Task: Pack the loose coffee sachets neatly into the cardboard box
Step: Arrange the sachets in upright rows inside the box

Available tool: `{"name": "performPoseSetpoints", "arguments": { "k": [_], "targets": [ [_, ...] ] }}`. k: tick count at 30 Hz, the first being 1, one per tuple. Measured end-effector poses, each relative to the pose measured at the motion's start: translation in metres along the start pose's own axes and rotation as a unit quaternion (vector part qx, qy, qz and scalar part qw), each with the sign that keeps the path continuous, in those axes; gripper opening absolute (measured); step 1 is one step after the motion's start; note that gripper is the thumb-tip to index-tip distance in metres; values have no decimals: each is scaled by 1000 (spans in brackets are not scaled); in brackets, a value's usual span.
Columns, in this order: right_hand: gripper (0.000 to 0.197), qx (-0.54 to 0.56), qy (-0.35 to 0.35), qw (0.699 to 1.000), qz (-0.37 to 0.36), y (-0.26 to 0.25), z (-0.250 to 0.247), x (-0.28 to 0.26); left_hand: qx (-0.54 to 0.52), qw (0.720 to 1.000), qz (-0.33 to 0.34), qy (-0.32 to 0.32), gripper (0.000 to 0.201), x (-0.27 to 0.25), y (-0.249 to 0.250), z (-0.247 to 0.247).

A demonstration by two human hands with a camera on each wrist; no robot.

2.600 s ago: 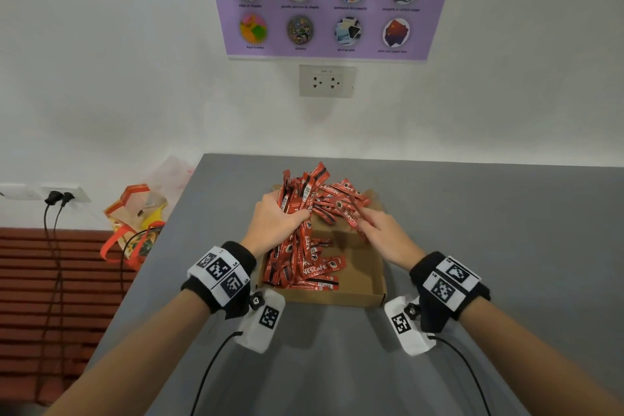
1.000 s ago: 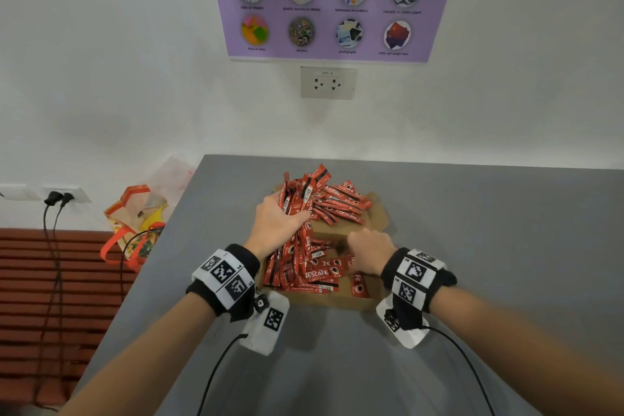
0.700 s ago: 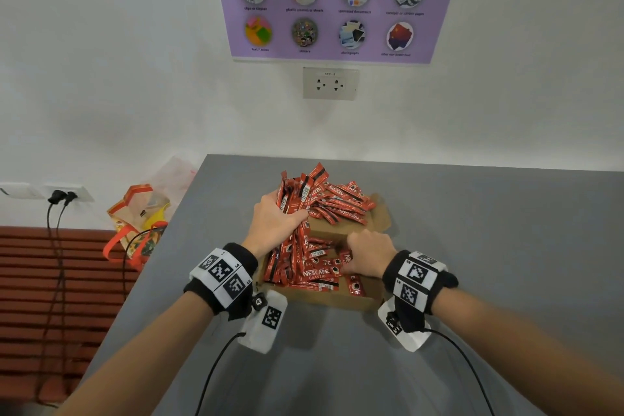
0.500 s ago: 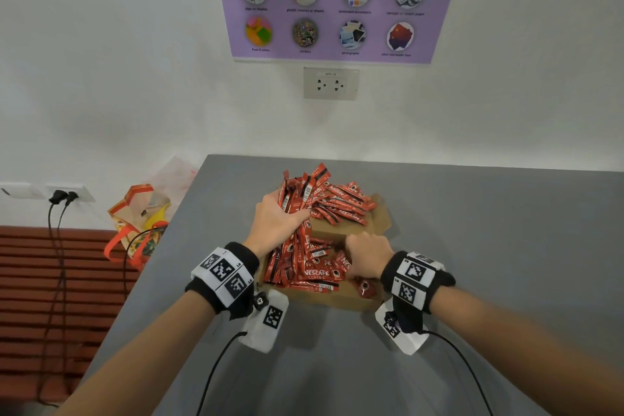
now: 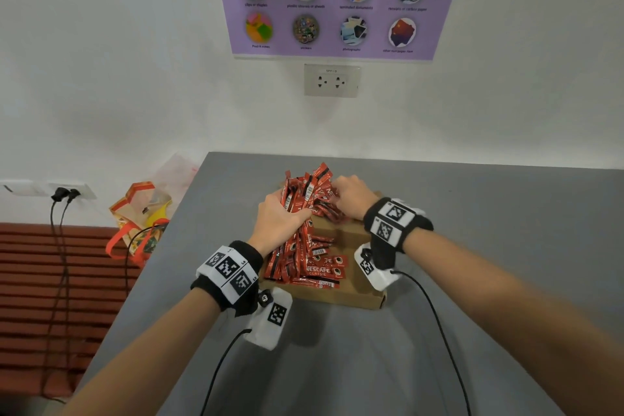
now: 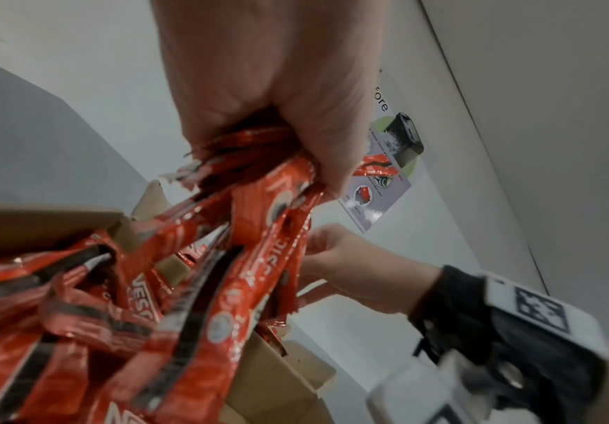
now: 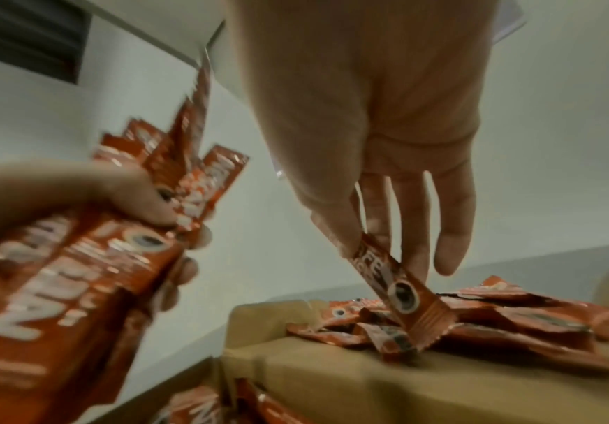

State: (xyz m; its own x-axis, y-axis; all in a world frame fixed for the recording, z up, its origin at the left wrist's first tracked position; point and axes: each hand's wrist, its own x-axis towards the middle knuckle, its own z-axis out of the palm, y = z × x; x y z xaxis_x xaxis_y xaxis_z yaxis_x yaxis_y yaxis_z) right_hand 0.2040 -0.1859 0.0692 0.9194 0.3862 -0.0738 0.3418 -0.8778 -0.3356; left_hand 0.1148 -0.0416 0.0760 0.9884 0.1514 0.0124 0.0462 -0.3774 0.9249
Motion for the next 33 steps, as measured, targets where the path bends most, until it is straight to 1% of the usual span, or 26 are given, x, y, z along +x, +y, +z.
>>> {"name": "performPoseSetpoints", "arguments": {
  "k": [6, 9, 18, 20, 22, 25, 26, 28, 30, 33],
  "targets": [
    [18, -93, -64, 993, 28, -13, 8, 19, -4, 1000, -2, 5, 16, 5, 3, 2],
    [25, -73, -94, 992, 41, -11, 13, 24, -8, 1000, -2, 2, 16, 5, 2, 2],
    [32, -5, -96, 995, 8, 0, 16, 20, -23, 1000, -12, -1, 17, 6, -3, -2],
    [30, 7, -98, 995, 1, 1, 13, 16, -25, 1000, -14, 1, 17, 6, -3, -2],
    [27, 40, -83, 996, -10, 3, 8, 11, -30, 1000, -10, 3, 17, 4, -3, -2],
    [26, 152, -16, 987, -44, -1, -1, -6, -51, 998, -13, 22, 15, 3, -4, -5],
    [28, 181, -8, 982, -59, -4, -3, -14, -61, 998, -15, 28, 14, 4, -3, -5],
    [33, 231, -25, 969, -82, -10, -2, -33, -81, 996, -14, 33, 12, 4, -2, -5],
    [36, 263, -40, 960, -92, -15, 3, -50, -95, 995, -10, 39, 17, 5, 0, -3],
    [38, 300, 4, 951, -81, -15, 14, -61, -107, 993, -5, 42, 19, 4, 1, 2]
  ]
}}
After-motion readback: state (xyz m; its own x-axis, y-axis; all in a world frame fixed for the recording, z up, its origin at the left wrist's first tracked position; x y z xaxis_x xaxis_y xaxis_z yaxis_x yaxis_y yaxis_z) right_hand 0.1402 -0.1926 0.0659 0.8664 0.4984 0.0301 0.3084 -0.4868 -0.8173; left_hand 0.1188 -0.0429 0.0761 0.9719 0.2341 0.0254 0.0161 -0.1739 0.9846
